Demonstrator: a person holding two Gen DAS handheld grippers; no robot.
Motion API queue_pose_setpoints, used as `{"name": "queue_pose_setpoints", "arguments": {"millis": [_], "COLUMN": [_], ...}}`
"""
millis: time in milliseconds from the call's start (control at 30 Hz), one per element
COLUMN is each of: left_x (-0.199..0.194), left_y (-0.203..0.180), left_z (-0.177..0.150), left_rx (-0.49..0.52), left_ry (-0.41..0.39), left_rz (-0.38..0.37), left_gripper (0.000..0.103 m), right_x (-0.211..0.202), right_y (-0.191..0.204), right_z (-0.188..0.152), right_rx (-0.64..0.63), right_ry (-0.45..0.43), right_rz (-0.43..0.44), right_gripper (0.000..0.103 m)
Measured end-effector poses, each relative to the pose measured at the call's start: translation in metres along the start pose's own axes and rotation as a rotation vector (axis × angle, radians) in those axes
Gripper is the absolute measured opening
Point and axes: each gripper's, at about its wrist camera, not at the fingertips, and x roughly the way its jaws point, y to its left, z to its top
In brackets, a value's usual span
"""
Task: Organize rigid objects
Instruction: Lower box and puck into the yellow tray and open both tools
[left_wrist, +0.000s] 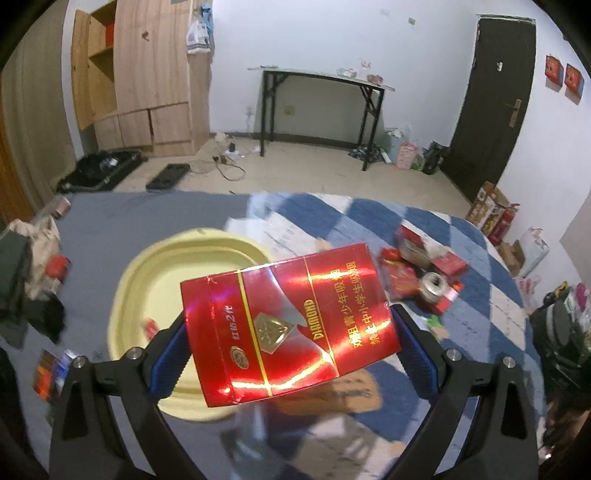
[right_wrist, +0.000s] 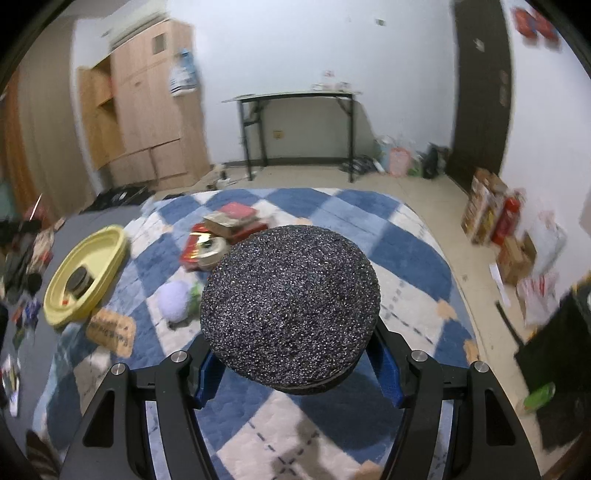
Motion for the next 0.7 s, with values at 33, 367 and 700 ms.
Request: {"name": "queue_pose_setpoints", "arguments": {"millis": [33,367,700], "left_x": [-0.001,0.054,0.148], "left_y": [0.013,0.147,0.186], "left_z": [0.005,-0.007,-0.027], "left_rx": [-0.01,-0.208,-0.241], "left_ry": [-0.002,0.071,0.222], "left_rz": [0.004,0.106,0.081], "left_gripper": [0.098,0.098,0.098], "right_x": [-0.001,0.045,0.209], "right_y": [0.008,0.212,0.373], "right_z": [0.006,0.073,0.09], "right_rx": [-0.033,-0.2,-0.399], "right_ry": [0.009,-0.031,0.202], "right_rz": [0.042,0.399,0.42], "right_gripper": [0.067,0.067,0.067]}}
